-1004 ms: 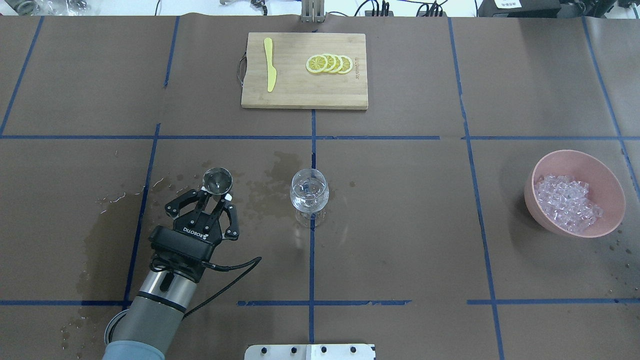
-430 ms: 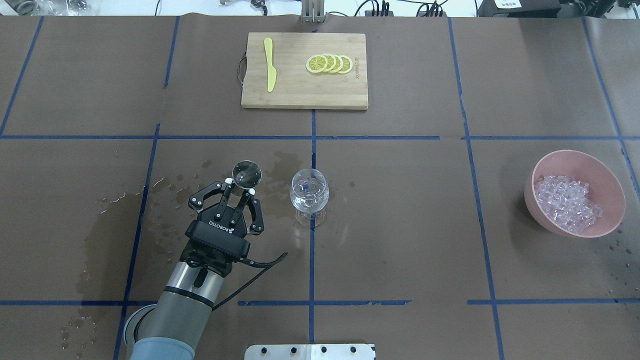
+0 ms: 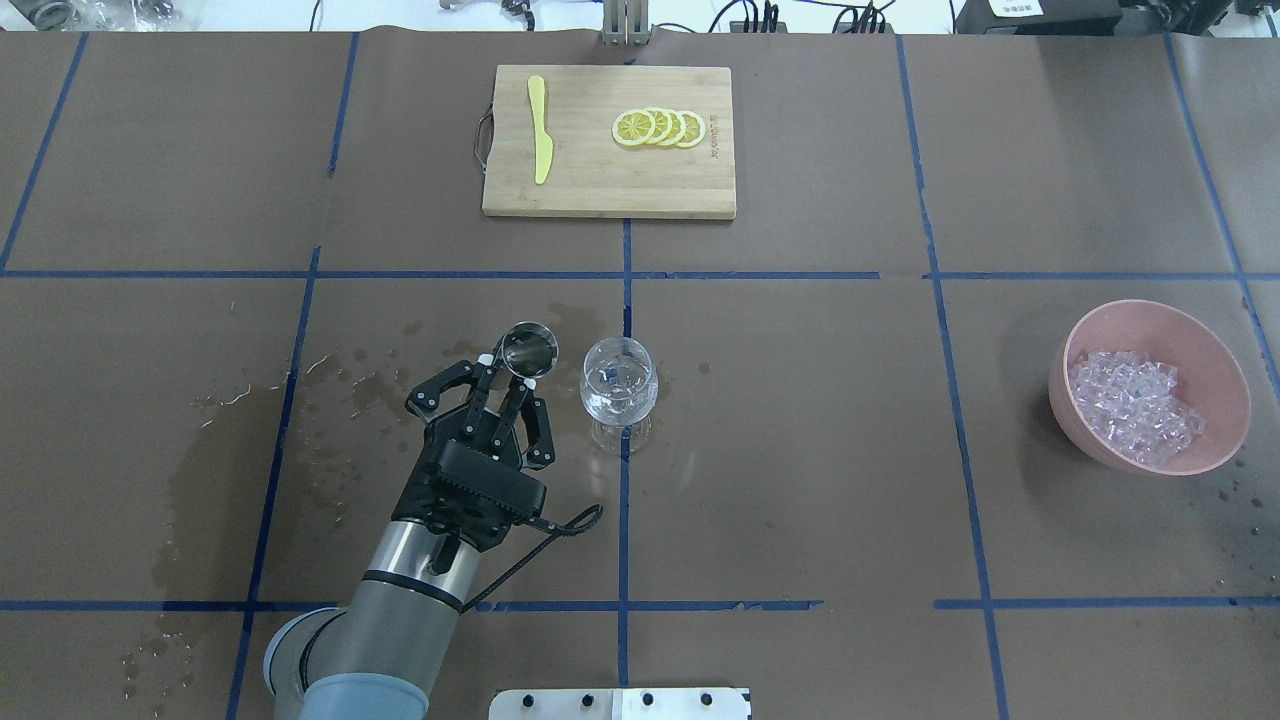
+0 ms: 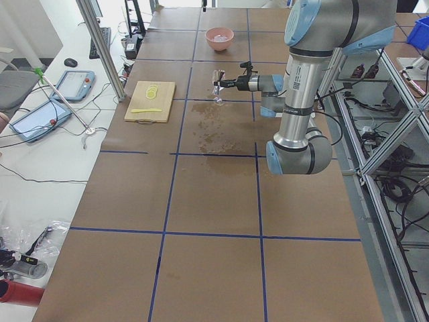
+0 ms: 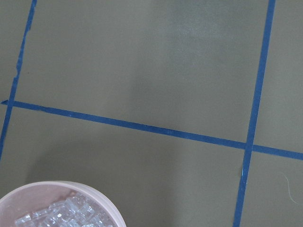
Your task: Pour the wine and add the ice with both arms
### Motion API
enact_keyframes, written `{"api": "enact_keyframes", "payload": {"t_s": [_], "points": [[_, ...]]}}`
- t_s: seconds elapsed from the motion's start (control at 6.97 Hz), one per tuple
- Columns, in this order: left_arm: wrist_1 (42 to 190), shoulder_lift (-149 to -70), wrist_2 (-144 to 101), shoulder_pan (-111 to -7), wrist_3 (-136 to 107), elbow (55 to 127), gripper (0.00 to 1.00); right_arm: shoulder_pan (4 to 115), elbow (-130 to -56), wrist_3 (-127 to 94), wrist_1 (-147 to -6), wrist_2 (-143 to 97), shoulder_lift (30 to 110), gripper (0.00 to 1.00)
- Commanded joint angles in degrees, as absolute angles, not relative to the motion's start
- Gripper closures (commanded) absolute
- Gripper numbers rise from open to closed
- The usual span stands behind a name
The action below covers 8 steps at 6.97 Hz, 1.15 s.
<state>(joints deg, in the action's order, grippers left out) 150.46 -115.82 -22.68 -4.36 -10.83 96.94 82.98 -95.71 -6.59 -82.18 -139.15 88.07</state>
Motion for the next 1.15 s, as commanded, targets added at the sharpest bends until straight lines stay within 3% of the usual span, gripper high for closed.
{"api": "enact_keyframes", "payload": {"t_s": [0.0, 1.0], "points": [[144.1, -117.5, -22.7, -4.3, -10.6, 96.9, 1.0, 83.0, -95.7, -6.6, -82.2, -139.1, 88.1, 0.0], [137.2, -119.0, -22.7, -4.5, 6.4, 98.4, 1.0, 82.8, -95.7, -6.6, -82.2, -139.2, 88.1, 0.0]]}}
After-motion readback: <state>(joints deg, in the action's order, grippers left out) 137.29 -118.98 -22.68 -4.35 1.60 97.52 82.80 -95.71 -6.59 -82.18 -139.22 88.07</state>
